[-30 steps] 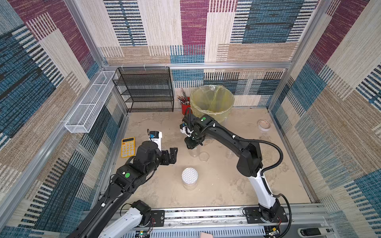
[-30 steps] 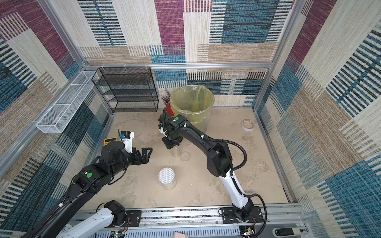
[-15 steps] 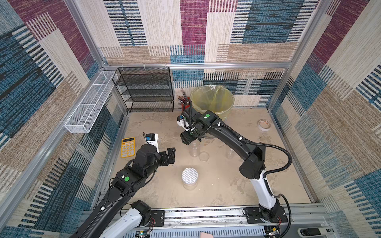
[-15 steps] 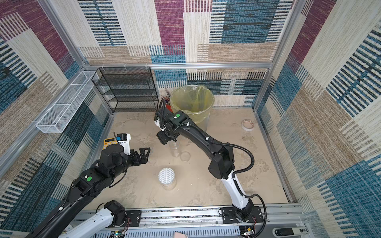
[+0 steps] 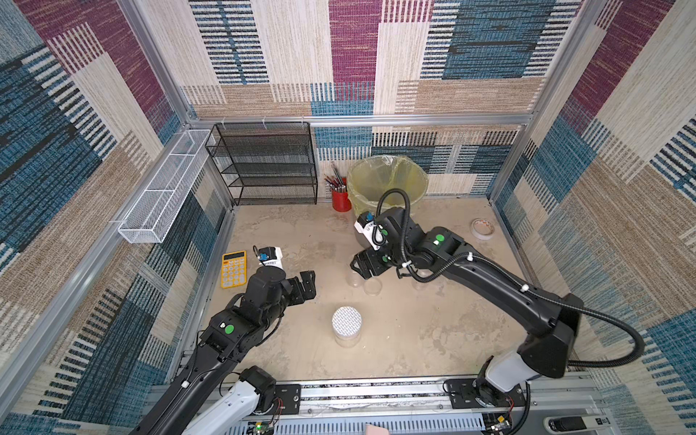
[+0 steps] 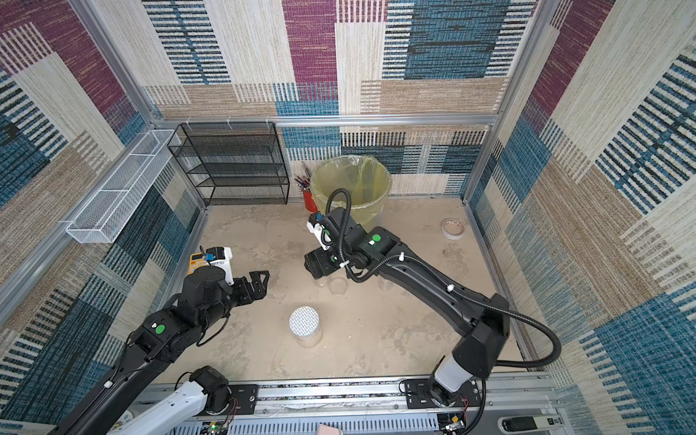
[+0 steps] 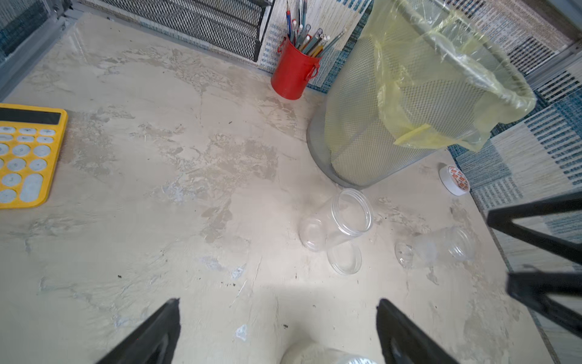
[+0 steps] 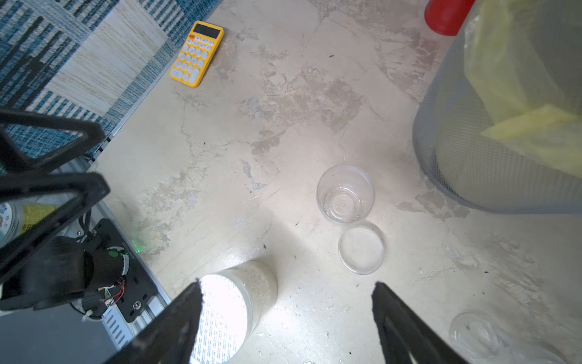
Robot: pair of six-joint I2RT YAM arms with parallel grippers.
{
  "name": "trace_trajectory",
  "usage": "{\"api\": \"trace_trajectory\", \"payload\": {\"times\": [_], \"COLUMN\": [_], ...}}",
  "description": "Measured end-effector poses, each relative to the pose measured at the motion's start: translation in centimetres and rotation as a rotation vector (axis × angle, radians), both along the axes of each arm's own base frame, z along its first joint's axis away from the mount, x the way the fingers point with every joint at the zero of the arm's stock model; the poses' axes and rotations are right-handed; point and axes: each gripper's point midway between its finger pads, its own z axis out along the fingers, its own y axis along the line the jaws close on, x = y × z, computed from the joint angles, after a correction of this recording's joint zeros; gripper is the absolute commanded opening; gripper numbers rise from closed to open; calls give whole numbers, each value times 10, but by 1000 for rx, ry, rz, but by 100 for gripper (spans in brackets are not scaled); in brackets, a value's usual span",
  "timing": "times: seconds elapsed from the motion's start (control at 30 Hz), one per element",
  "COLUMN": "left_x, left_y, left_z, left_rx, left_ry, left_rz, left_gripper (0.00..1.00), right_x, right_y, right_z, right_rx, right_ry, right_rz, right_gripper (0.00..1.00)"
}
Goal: Empty moldy rice from jars
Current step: Place the jar at the center of the board, then pick up the jar from the center of the board.
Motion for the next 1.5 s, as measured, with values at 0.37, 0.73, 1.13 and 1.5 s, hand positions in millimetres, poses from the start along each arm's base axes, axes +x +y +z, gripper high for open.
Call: {"api": "trace_trajectory", "payload": {"times": [0.37,0.73,1.13,1.5], "left_x": [-3,-28,-40,-54], "left_y": [-9,-4,4,19], "left_z": [-16,-32,-51,-53], "left_rx": [-48,-103,-134,-162], "left_ry": [77,125,162,132], "left_rz": [-8,-15,23,63], "left_gripper": [99,99,99,99], "right_x": [-49,-100,-125,-117], "right_y": [-52,-57,-3,37], "right_z": [-14,-59,-101,-118], "right_rx": [118,119,-93,-206], "right_ry": [-8,131,157,141], "right_rz": [-63,-11,88,77], "right_gripper": [100,100,99,100]}}
